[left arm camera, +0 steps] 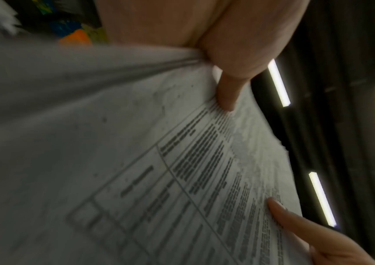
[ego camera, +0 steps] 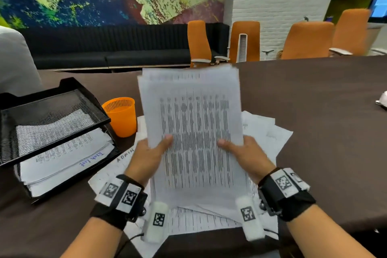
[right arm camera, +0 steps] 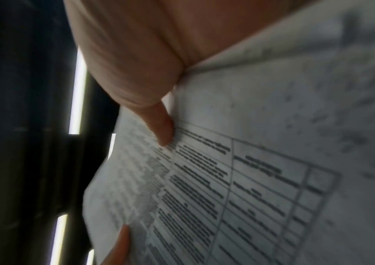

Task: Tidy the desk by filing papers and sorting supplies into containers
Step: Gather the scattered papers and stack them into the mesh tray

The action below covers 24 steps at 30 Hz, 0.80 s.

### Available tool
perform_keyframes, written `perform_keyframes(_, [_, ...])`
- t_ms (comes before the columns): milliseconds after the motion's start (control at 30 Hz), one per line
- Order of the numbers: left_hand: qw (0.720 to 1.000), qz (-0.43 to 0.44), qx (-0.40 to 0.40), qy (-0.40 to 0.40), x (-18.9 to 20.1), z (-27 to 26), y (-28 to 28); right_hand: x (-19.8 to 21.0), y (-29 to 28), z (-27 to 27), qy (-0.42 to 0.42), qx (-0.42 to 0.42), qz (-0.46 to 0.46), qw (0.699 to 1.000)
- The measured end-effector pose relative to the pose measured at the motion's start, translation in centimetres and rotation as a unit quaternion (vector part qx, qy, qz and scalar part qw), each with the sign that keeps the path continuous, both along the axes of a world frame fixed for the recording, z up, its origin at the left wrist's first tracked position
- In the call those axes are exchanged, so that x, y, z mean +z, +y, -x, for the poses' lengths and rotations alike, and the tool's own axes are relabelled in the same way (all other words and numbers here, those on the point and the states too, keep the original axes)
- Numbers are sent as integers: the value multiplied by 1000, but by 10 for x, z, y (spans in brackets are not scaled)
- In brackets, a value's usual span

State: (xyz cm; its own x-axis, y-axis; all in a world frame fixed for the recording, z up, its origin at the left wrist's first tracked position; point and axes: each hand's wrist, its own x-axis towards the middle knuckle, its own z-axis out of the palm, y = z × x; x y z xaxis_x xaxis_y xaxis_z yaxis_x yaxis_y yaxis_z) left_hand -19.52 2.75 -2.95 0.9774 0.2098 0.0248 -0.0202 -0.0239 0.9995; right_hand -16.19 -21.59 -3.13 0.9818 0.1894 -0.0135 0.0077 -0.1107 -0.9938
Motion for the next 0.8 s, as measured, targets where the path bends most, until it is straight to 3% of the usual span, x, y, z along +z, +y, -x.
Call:
perform_keyframes(133, [978,104,-68,-169,39,16,-2,44,-5,17,-154,4,-62,986])
perform_keyframes(233, [969,91,-88,-212,43,19,-1,53,-9,24,-192,33,-55,979])
perform_keyframes(367, [966,75,-103,-225,34,16,4,49,-15,22,-190,59,-28,980])
perform_keyframes(600, [979,36,-107,-170,16,8,0,38,-11,15,-174,84,-4,981])
perform_keyframes(800, [977,55,-80,-189,27,10,-16,46,-2,21,-195,25,-85,977])
